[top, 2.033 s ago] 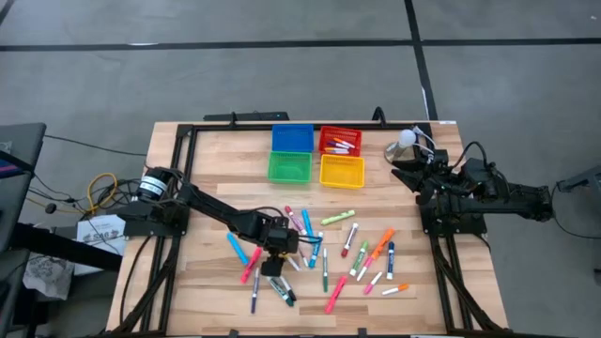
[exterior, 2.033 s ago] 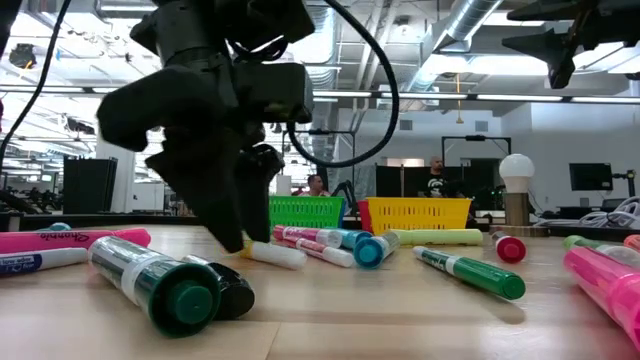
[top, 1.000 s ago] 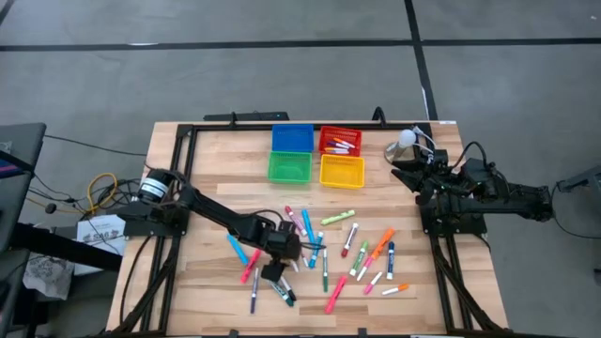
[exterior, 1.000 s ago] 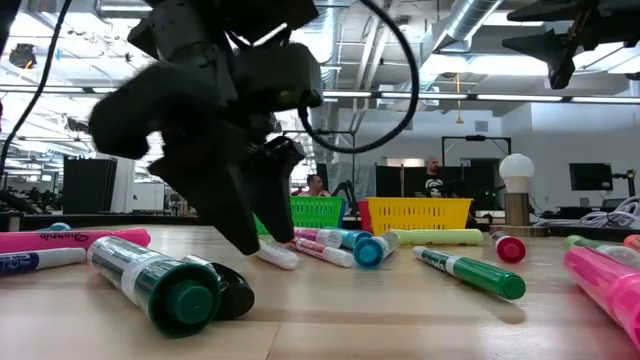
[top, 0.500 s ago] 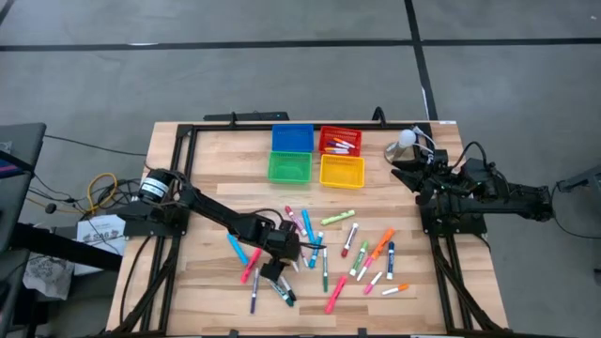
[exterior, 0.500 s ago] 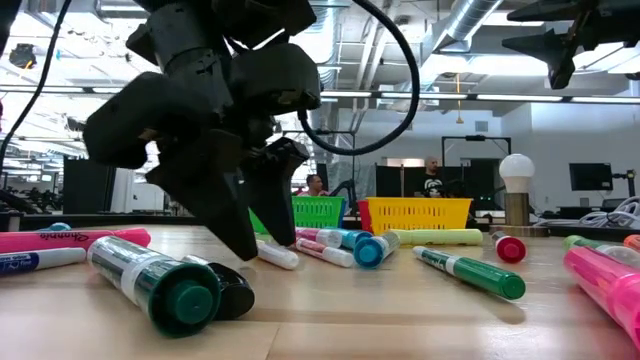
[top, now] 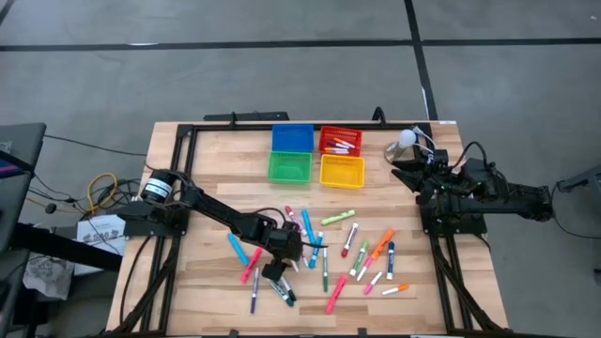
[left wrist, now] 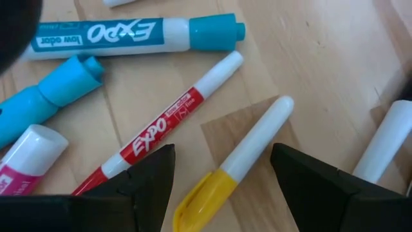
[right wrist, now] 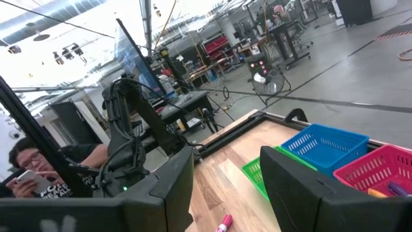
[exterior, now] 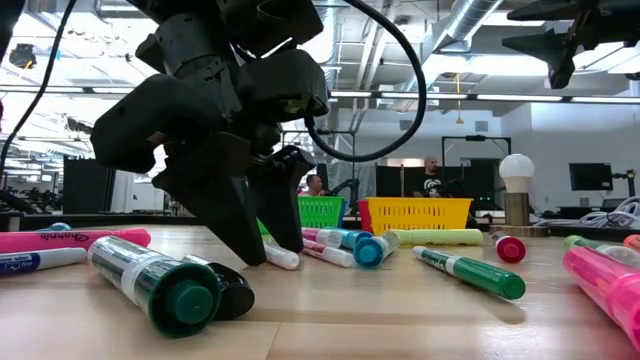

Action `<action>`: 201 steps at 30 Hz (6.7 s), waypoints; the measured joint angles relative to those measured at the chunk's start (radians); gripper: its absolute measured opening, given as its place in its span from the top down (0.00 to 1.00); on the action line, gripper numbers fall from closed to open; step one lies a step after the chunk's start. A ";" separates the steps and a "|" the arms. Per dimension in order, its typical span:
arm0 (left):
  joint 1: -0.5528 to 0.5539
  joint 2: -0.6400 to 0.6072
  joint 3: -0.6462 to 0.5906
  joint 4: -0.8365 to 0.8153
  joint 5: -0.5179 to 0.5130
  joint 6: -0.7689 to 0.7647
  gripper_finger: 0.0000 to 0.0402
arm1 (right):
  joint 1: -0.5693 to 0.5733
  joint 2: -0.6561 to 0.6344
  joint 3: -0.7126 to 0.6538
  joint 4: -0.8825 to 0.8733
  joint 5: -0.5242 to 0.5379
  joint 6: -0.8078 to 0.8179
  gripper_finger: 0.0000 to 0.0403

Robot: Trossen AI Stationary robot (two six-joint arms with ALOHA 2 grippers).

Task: Pick & Place Markers
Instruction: Put the yellow pen into the red basket

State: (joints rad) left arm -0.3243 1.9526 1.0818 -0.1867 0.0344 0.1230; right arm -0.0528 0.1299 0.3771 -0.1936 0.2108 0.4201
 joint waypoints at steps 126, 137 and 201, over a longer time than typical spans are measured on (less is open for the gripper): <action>0.259 -0.420 -0.003 0.646 -0.159 -0.531 0.87 | -0.023 1.110 0.261 1.008 -0.316 -0.069 0.39; 0.259 -0.420 -0.003 0.643 -0.164 -0.532 0.87 | -0.048 1.110 0.312 0.919 -0.351 -0.043 0.39; 0.258 -0.677 -0.048 0.061 -0.194 -0.456 0.38 | -0.263 0.981 0.417 0.477 -0.335 -0.115 0.93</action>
State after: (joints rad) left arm -0.0662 1.2756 1.0342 -0.1253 -0.1592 -0.3334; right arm -0.3163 1.1113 0.7937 0.2836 -0.1240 0.3050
